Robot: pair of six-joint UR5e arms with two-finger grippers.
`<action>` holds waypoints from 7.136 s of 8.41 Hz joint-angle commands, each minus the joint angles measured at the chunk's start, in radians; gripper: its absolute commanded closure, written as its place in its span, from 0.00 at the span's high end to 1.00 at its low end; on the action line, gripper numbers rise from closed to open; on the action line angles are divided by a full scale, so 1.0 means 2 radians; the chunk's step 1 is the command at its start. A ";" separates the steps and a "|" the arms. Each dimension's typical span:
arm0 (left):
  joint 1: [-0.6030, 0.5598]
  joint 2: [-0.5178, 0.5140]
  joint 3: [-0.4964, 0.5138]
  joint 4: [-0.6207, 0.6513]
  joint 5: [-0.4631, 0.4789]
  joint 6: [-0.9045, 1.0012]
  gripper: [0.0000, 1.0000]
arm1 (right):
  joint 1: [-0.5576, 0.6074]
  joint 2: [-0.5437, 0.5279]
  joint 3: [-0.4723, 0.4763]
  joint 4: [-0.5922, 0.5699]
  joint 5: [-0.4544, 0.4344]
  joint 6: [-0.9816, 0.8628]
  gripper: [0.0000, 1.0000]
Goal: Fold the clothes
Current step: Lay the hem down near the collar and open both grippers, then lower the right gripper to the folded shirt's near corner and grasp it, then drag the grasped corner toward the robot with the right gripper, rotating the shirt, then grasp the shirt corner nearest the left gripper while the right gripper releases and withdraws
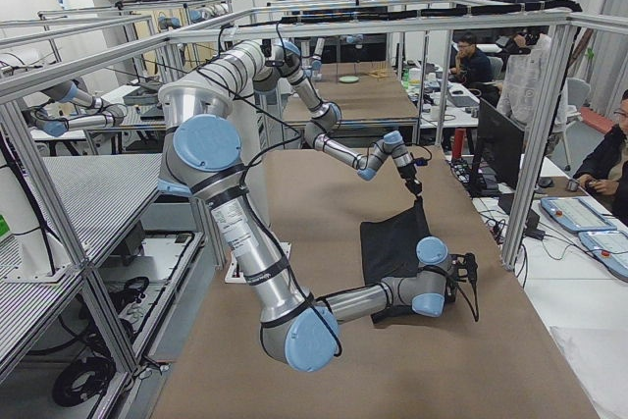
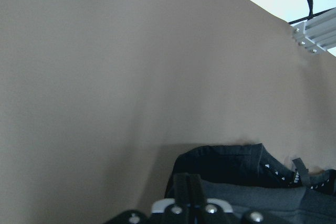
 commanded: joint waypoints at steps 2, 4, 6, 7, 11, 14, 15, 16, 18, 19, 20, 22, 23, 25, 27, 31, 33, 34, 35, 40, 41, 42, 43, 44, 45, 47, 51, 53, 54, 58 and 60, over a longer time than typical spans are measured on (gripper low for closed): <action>-0.001 0.002 0.003 -0.002 0.000 0.008 1.00 | -0.001 -0.001 -0.001 -0.002 0.002 -0.008 0.94; -0.006 0.001 0.002 -0.002 0.000 0.026 1.00 | 0.006 -0.001 0.001 -0.020 0.049 -0.006 0.94; -0.006 0.001 0.000 -0.002 0.001 0.025 1.00 | -0.005 -0.024 0.027 -0.027 0.066 0.003 0.94; -0.006 0.001 -0.001 -0.002 0.002 0.021 1.00 | -0.030 -0.052 0.044 -0.029 0.066 0.004 0.94; -0.008 0.005 -0.010 -0.002 0.016 0.020 1.00 | -0.088 -0.132 0.117 -0.028 0.070 0.106 0.93; -0.008 0.008 -0.010 -0.002 0.016 0.021 1.00 | -0.110 -0.182 0.154 -0.025 0.062 0.109 0.94; -0.007 0.008 -0.010 -0.002 0.016 0.021 1.00 | -0.110 -0.189 0.154 -0.022 0.061 0.109 0.94; -0.007 0.008 -0.009 -0.002 0.016 0.021 1.00 | -0.111 -0.191 0.153 -0.022 0.060 0.109 0.94; -0.007 0.013 -0.007 -0.002 0.016 0.028 1.00 | -0.127 -0.183 0.147 -0.028 0.058 0.109 0.93; -0.007 0.014 -0.006 -0.002 0.016 0.028 1.00 | -0.135 -0.182 0.145 -0.028 0.041 0.108 0.93; -0.007 0.015 -0.006 -0.002 0.016 0.028 1.00 | -0.146 -0.181 0.145 -0.028 0.027 0.108 0.92; -0.007 0.016 -0.006 -0.002 0.016 0.028 1.00 | -0.150 -0.179 0.145 -0.028 0.020 0.107 0.34; -0.007 0.016 -0.006 -0.002 0.018 0.027 1.00 | -0.147 -0.179 0.147 -0.027 0.027 0.106 0.00; -0.006 0.015 -0.006 -0.003 0.023 0.027 1.00 | -0.134 -0.179 0.149 -0.029 0.037 0.106 0.00; -0.006 0.015 -0.006 -0.002 0.023 0.028 1.00 | -0.120 -0.179 0.149 -0.029 0.045 0.106 0.00; -0.006 0.015 -0.006 -0.003 0.023 0.028 1.00 | -0.128 -0.186 0.202 -0.029 0.086 0.142 0.00; -0.006 0.016 -0.007 -0.005 0.023 0.028 1.00 | -0.174 -0.221 0.269 -0.029 0.097 0.146 0.00; -0.006 0.017 -0.007 -0.006 0.029 0.028 1.00 | -0.203 -0.240 0.297 -0.029 0.097 0.146 0.00; -0.006 0.017 -0.005 -0.006 0.036 0.028 1.00 | -0.240 -0.249 0.322 -0.029 0.096 0.152 0.00; -0.006 0.017 -0.004 -0.006 0.037 0.028 1.00 | -0.326 -0.245 0.354 -0.025 0.074 0.185 0.82; -0.004 0.017 -0.004 -0.006 0.037 0.027 1.00 | -0.320 -0.245 0.354 -0.025 0.067 0.184 0.94; -0.001 0.017 -0.007 -0.005 0.037 0.026 1.00 | -0.300 -0.245 0.353 -0.025 0.059 0.182 0.94; 0.000 0.019 -0.013 -0.006 0.036 0.021 1.00 | -0.272 -0.245 0.351 -0.029 0.059 0.179 0.94; 0.009 0.034 -0.036 -0.005 0.033 0.019 1.00 | -0.239 -0.248 0.347 -0.030 0.059 0.175 0.94; 0.027 0.063 -0.082 -0.003 0.033 0.016 1.00 | -0.204 -0.248 0.338 -0.029 0.059 0.175 0.94; 0.074 0.116 -0.155 -0.001 0.041 -0.036 1.00 | -0.155 -0.246 0.320 -0.030 0.060 0.148 0.94; 0.161 0.209 -0.180 -0.083 0.112 -0.058 1.00 | -0.116 -0.242 0.310 -0.041 0.058 0.130 0.94; 0.209 0.206 -0.174 -0.082 0.165 -0.061 1.00 | -0.116 -0.241 0.310 -0.045 0.050 0.130 0.94; 0.213 0.203 -0.164 -0.082 0.171 -0.061 1.00 | -0.116 -0.241 0.309 -0.045 0.048 0.130 0.94; 0.213 0.190 -0.135 -0.082 0.171 -0.056 1.00 | -0.117 -0.242 0.311 -0.045 0.048 0.130 0.94; 0.212 0.181 -0.126 -0.081 0.171 -0.054 0.97 | -0.118 -0.242 0.310 -0.045 0.047 0.130 0.94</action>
